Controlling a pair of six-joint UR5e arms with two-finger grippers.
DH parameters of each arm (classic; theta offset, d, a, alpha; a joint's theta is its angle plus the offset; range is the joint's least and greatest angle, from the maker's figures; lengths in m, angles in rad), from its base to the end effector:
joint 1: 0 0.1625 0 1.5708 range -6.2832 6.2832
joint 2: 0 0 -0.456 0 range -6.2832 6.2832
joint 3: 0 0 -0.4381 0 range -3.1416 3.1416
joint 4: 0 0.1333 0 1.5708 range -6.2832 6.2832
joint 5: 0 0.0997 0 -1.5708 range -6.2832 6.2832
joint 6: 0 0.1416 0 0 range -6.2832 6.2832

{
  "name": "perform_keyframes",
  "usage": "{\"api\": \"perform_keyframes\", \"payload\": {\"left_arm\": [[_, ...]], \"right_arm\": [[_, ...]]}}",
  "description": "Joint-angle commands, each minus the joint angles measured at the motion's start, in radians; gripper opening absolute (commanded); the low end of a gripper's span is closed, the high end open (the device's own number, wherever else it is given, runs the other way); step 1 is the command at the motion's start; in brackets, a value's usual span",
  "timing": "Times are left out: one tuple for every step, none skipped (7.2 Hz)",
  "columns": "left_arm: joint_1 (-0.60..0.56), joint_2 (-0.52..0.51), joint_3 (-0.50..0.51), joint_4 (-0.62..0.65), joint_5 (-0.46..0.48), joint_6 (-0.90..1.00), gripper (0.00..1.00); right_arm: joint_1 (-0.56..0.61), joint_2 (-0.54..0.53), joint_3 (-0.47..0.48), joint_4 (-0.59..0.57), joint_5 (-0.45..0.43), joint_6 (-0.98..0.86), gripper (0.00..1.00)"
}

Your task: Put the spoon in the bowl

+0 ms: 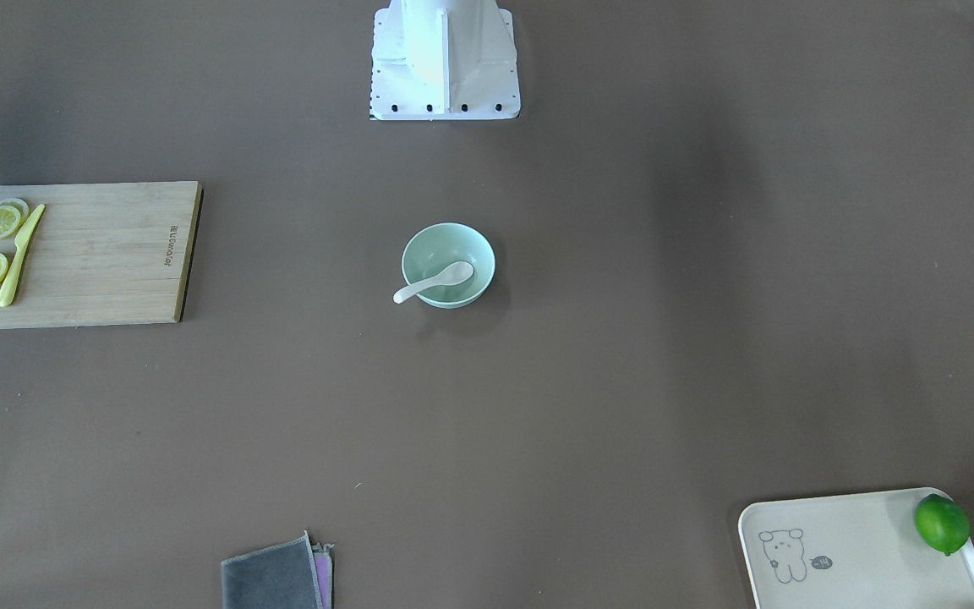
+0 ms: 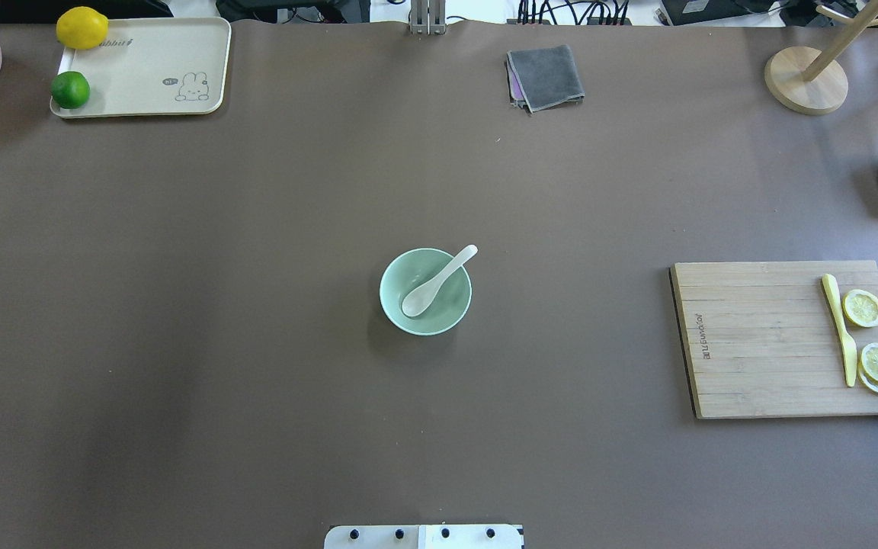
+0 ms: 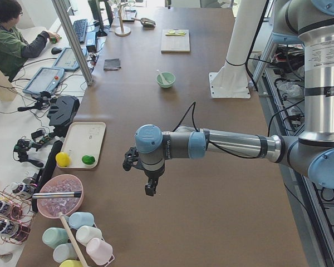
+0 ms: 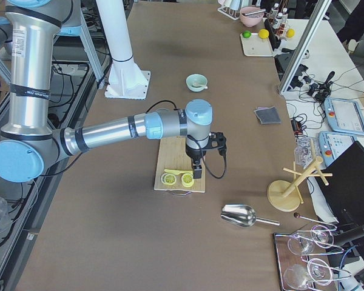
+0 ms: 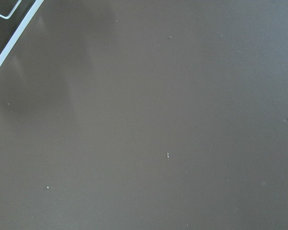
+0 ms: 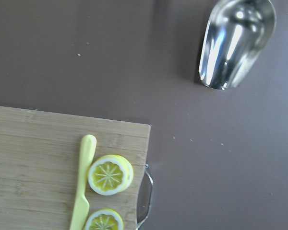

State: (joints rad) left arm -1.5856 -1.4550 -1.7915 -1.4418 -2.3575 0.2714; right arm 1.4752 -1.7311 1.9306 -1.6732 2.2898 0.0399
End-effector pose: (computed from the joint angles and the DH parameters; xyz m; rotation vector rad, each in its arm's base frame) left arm -0.0402 -0.4797 0.6719 0.0898 0.7838 0.2337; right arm -0.0046 -0.4679 0.6222 0.0440 -0.7233 -0.0881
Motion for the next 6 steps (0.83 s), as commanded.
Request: {"api": "perform_keyframes", "payload": {"left_arm": [[0.000,0.001,-0.005,0.000,-0.003,0.000,0.98],[-0.002,0.001,-0.006,0.000,-0.006,0.000,0.98],[-0.007,0.002,-0.034,0.000,-0.006,0.000,0.98],[-0.007,0.037,-0.052,-0.005,-0.009,0.005,0.98],[-0.007,0.059,-0.084,-0.008,-0.009,0.006,0.98],[-0.007,0.059,-0.088,-0.008,-0.011,0.006,0.98]], "right_arm": [[0.099,-0.053,-0.068,0.006,0.008,-0.057,1.00],[0.099,-0.053,-0.082,0.009,0.008,-0.057,1.00],[0.100,-0.051,-0.065,0.015,0.010,-0.058,1.00],[0.100,-0.051,-0.062,0.070,0.001,-0.061,1.00],[0.099,-0.048,-0.065,0.108,-0.003,-0.063,1.00],[0.097,-0.050,-0.067,0.107,-0.004,-0.102,1.00]]}}
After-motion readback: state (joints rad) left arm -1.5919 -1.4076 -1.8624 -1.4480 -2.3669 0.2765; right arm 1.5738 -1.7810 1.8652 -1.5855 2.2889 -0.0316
